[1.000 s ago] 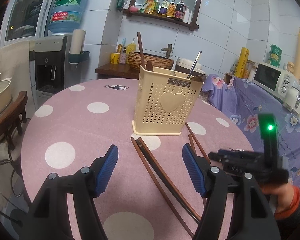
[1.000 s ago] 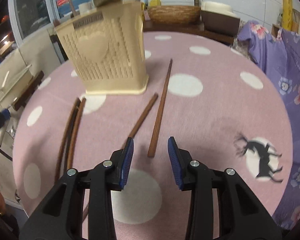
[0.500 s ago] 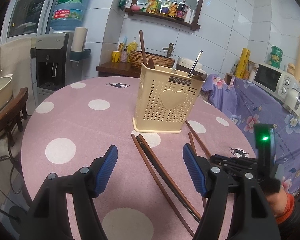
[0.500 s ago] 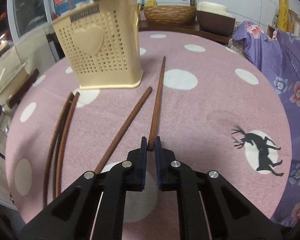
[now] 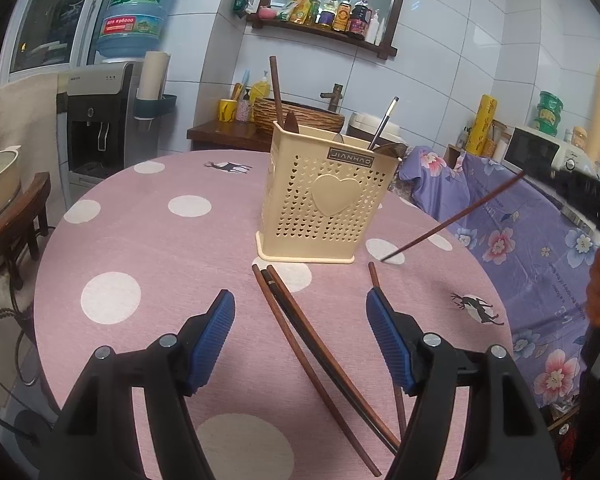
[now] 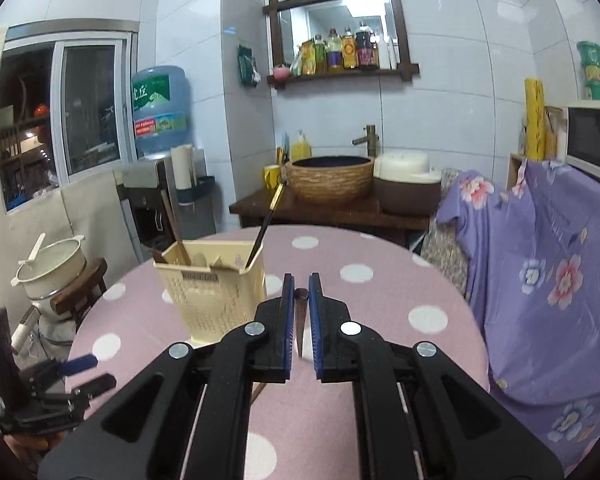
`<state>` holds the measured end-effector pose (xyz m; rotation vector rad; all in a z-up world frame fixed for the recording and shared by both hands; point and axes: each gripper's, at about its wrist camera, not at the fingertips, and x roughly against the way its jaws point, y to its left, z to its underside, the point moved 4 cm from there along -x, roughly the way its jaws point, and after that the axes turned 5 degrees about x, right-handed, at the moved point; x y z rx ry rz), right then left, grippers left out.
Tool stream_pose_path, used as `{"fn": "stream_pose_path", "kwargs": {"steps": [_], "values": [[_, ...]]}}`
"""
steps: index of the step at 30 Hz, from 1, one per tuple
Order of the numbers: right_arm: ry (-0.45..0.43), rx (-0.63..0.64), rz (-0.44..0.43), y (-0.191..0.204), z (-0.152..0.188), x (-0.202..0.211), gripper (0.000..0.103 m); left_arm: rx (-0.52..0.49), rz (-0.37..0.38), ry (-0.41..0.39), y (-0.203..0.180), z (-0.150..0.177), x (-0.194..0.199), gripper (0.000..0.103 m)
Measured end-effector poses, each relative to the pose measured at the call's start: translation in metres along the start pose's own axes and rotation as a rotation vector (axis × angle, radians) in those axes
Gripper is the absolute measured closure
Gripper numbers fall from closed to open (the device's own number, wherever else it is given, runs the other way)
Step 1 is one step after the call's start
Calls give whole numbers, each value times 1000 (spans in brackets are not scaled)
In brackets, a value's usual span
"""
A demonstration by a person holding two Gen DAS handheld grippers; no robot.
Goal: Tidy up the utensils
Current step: 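Lift the chopstick with the right gripper over the cream holder, then lower the chopstick into the holder and open the right gripper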
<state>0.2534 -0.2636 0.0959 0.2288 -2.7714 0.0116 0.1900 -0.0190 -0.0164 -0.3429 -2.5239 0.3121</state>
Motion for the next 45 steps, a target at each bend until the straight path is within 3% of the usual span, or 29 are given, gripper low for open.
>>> {"fn": "stream_pose_path", "kwargs": {"steps": [8,15,25,30,34,45], "values": [[22,-3,-25,-3,-13,-2,95,6,-13,-12,5,-3,4,34],[27,8,-56,-4,-51,0,95,7,-6,-15,4,-4,5,34],[-66,23,-115,19,-168,2,95,19,1,-5,7,-3,5,34],[-135,16,-98,35,-218,-15,95,28,-6,-9,10,-3,6,34],[-106,-26,-120,43,-212,-47,95,38,-10,-11,14,-3,7,34],[66,-111,-153,44,-133,-120,95,53,-20,5,20,2,5,34]]}}
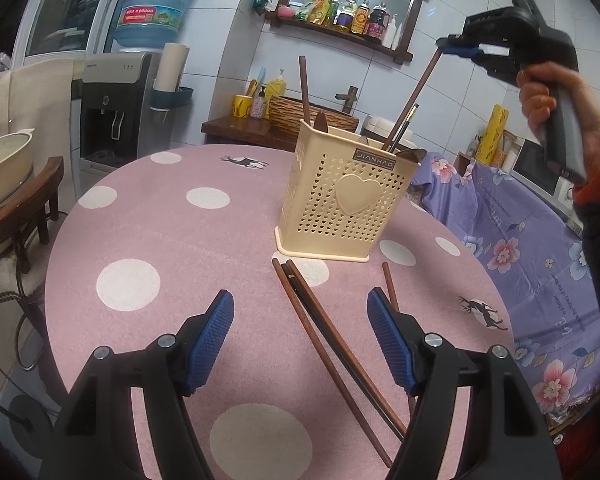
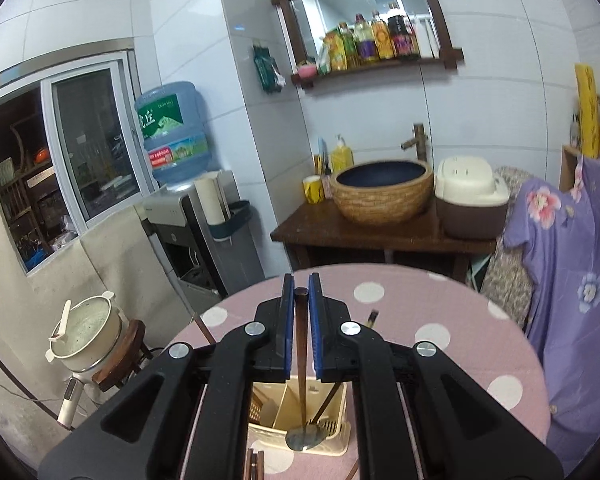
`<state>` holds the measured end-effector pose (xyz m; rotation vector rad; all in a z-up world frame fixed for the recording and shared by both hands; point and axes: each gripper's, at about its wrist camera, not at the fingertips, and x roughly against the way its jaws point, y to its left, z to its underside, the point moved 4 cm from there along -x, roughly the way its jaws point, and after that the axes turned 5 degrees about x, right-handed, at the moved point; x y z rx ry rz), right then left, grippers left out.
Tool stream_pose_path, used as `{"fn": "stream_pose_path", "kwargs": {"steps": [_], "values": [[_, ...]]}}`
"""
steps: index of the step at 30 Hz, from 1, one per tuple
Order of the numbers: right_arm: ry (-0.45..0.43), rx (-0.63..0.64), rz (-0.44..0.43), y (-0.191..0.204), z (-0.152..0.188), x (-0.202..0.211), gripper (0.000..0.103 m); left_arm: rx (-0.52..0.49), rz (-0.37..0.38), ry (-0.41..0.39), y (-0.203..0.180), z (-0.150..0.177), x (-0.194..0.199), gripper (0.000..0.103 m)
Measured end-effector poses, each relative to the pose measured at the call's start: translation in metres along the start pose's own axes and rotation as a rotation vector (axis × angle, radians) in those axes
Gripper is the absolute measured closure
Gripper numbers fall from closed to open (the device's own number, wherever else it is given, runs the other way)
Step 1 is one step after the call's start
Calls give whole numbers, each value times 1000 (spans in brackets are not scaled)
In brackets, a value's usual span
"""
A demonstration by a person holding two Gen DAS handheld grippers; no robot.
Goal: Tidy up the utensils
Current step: 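Lower the chopstick into the holder and open the right gripper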
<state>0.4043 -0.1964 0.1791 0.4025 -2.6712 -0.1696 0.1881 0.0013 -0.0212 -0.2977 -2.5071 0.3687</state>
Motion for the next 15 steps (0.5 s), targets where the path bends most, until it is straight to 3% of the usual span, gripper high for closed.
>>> {"fn": "stream_pose_path", "kwargs": {"steps": [5,12,13,15], "values": [[53,-54,5,-15,22,-18,95,0,-2,0,0,1,-1,31],[36,-63,7,-25,35,-17,94,3,-2,3,-3,4,-2,27],[26,-61,10,-26,36,-14,92,3,-3,3,-4,4,-3,26],[-11,-36,33,-25,37,-5,72,2,-7,0,-4,4,-3,24]]}}
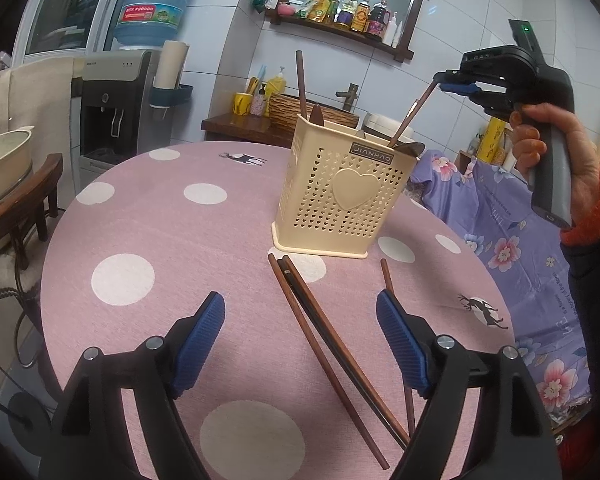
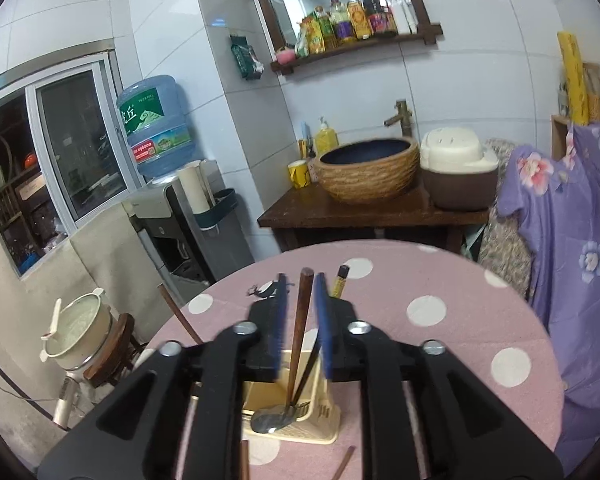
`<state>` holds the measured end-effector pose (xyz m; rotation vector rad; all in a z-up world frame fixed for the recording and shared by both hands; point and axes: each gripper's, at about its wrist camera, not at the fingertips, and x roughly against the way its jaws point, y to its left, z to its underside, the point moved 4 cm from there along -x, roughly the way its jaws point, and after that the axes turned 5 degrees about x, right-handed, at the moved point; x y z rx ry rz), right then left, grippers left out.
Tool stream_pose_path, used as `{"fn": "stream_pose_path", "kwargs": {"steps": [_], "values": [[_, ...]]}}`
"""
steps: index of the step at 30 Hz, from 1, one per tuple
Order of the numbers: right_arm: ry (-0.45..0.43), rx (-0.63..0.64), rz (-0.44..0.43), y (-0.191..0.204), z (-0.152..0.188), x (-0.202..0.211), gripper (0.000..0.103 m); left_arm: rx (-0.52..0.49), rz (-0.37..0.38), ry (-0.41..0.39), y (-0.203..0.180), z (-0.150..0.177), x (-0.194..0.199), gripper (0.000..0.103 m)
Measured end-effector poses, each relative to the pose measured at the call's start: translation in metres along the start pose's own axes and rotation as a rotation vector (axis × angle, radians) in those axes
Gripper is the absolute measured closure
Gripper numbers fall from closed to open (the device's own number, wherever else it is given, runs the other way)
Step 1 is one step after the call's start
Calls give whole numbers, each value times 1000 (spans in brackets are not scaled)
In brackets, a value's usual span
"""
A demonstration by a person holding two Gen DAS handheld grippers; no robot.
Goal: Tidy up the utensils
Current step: 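Lower the chopstick into the holder and open the right gripper, then move the right tool back toward the remaining brown chopsticks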
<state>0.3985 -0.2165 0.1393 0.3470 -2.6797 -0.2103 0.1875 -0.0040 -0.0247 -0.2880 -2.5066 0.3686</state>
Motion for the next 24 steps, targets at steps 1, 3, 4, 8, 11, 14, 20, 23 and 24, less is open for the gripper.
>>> {"fn": "stream_pose_path", "kwargs": {"steps": [1,3,4,8,11,14,20,23,24], "values": [[-33,12,14,0,2,8,52,-1,-5,-2,0,0,0,23],[-89,37,33,2,6,25,43,-2,-14,-8,1,0,0,19],[-106,57,42,4,10,34,42,-2,-18,-12,2,-1,1,18],[-125,89,49,6,36,65,29,2,-65,-40,9,-3,3,10],[-144,112,60,7,57,81,28,29,-94,-59,17,-6,4,6],[-125,122,93,5,83,90,20,57,-119,-78,22,-9,5,6],[52,125,68,1,154,74,18,27,-182,-60,24,-4,0,6],[135,128,82,-2,187,68,18,8,-179,-1,22,1,-6,6],[154,116,80,-3,196,67,18,7,-178,16,22,2,-8,6]]}}
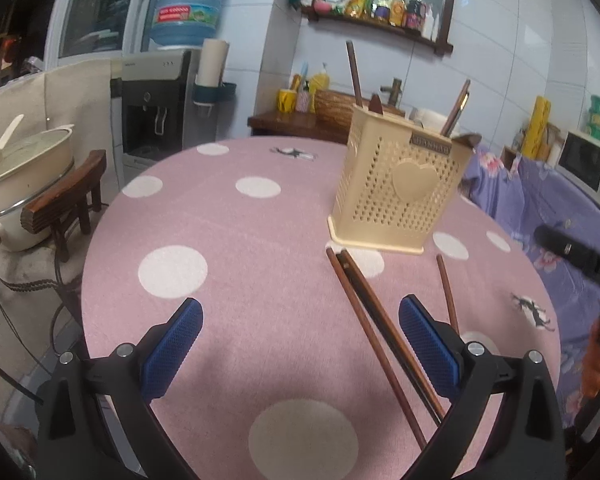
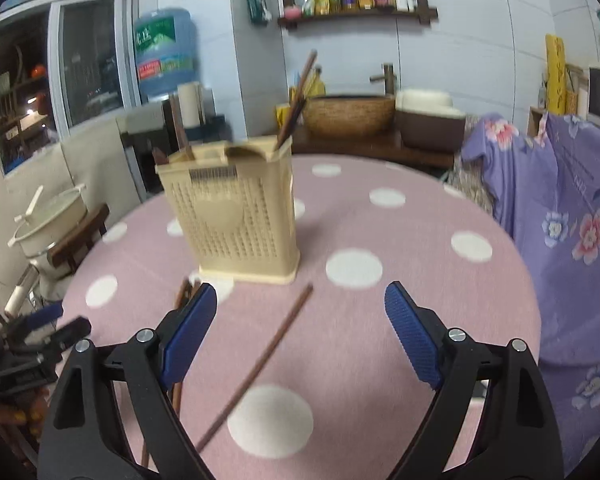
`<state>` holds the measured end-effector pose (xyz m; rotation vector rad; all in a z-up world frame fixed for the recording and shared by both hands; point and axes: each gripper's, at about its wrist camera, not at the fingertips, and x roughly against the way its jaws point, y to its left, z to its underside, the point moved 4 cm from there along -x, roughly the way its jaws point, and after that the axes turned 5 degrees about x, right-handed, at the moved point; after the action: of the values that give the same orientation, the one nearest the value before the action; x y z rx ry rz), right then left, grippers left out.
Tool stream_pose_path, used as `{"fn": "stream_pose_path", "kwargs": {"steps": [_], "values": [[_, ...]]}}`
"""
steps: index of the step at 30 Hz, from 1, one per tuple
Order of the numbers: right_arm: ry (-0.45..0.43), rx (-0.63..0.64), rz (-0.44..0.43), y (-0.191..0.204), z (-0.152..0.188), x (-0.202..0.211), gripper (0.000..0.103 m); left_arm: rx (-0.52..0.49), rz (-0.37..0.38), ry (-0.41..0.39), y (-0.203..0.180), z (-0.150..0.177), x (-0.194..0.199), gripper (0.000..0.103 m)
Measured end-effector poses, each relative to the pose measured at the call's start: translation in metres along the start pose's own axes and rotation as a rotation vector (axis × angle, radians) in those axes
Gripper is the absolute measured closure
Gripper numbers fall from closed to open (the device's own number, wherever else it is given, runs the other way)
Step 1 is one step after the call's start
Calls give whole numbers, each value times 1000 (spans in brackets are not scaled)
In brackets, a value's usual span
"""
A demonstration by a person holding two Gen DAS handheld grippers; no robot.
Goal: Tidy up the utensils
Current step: 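Move the right tool back toward the remaining brown chopsticks, then grasp a brown chopstick with the right gripper while the left gripper grasps another brown chopstick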
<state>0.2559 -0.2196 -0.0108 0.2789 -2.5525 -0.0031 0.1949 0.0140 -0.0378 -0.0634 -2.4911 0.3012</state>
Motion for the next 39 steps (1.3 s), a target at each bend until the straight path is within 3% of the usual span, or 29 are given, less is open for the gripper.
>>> {"fn": "stream_pose_path", "kwargs": {"steps": [7,15,19,21,24,30,39], "values": [[100,-46,-6,4,44,-14,18,-15,-4,74,-3,15,-11,6],[163,-28,1,13,58,-28,18,-113,-5,73,-23,15,-16,6],[174,-34,-2,15,60,-30,18,-165,-4,131,-33,21,-31,19],[177,-41,-5,15,62,-30,18,-193,-15,161,-38,26,-39,31],[181,-39,-3,15,62,-30,18,-220,-18,196,-44,31,-49,38],[184,-39,0,14,62,-30,18,-238,-50,237,-48,34,-63,47],[205,-24,6,16,65,-31,18,-220,-82,249,-40,31,-66,48]]}}
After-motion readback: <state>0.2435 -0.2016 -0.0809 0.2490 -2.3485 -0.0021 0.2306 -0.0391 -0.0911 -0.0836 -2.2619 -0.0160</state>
